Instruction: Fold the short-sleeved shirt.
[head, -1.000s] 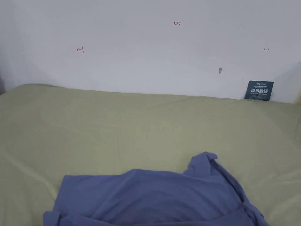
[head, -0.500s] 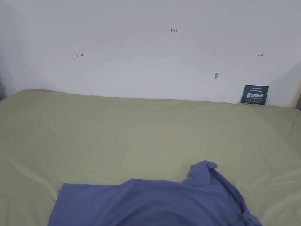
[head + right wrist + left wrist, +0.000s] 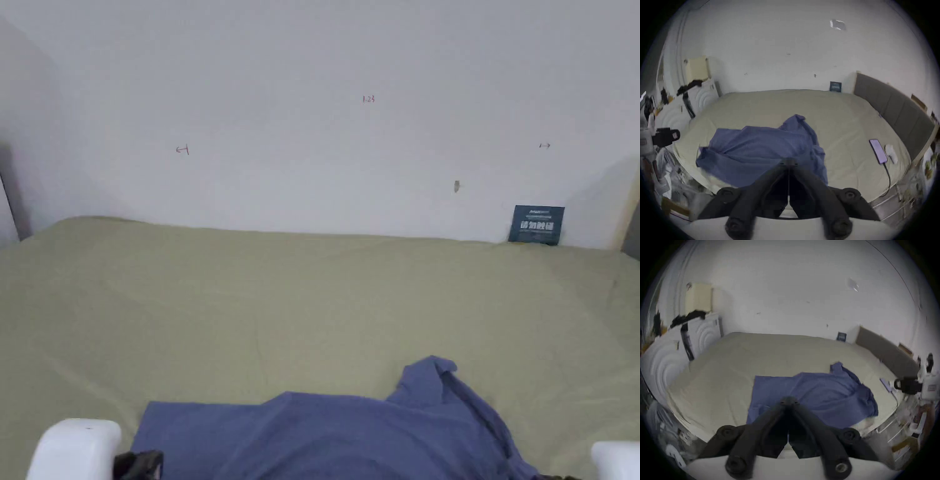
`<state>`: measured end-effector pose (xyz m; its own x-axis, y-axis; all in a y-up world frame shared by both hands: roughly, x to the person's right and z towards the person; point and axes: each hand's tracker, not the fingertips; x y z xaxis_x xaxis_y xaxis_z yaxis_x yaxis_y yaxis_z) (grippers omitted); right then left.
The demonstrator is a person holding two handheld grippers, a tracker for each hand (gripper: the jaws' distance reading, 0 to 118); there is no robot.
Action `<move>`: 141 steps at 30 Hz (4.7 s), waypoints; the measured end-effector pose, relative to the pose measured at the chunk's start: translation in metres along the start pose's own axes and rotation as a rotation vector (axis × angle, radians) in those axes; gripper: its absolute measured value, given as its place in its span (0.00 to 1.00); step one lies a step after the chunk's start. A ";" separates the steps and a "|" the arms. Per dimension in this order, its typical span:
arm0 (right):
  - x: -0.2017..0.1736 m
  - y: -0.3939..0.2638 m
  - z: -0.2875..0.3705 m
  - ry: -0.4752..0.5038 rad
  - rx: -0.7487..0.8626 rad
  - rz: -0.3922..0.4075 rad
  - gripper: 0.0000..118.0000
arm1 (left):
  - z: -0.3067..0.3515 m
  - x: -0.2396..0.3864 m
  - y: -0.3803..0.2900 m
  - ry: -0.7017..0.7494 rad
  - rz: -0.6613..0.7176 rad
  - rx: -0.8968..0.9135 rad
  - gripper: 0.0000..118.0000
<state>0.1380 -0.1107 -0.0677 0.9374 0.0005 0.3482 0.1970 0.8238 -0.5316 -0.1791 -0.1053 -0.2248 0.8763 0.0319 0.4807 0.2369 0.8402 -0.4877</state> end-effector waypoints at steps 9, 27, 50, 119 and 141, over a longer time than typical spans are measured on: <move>-0.067 -0.051 -0.011 0.135 -0.035 0.035 0.01 | -0.013 0.064 -0.061 -0.158 -0.029 -0.061 0.00; 0.012 0.018 -0.094 0.152 -0.012 -0.093 0.01 | -0.254 -0.142 0.078 -0.070 0.189 -0.311 0.73; 0.129 0.115 -0.386 0.156 -0.464 0.083 0.77 | -0.320 -0.137 0.027 -0.001 0.122 -0.426 0.02; 0.070 0.020 -0.018 -0.036 -0.100 -0.139 0.68 | -0.046 -0.080 0.006 -0.087 0.080 -0.090 0.57; -0.080 -0.062 -0.029 0.040 -0.115 0.028 0.01 | -0.031 0.098 -0.080 -0.038 -0.026 -0.140 0.00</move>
<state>0.0594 -0.1781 -0.0855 0.9533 -0.0024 0.3020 0.2003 0.7535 -0.6262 -0.0991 -0.1864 -0.1612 0.8531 0.0339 0.5206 0.3181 0.7572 -0.5706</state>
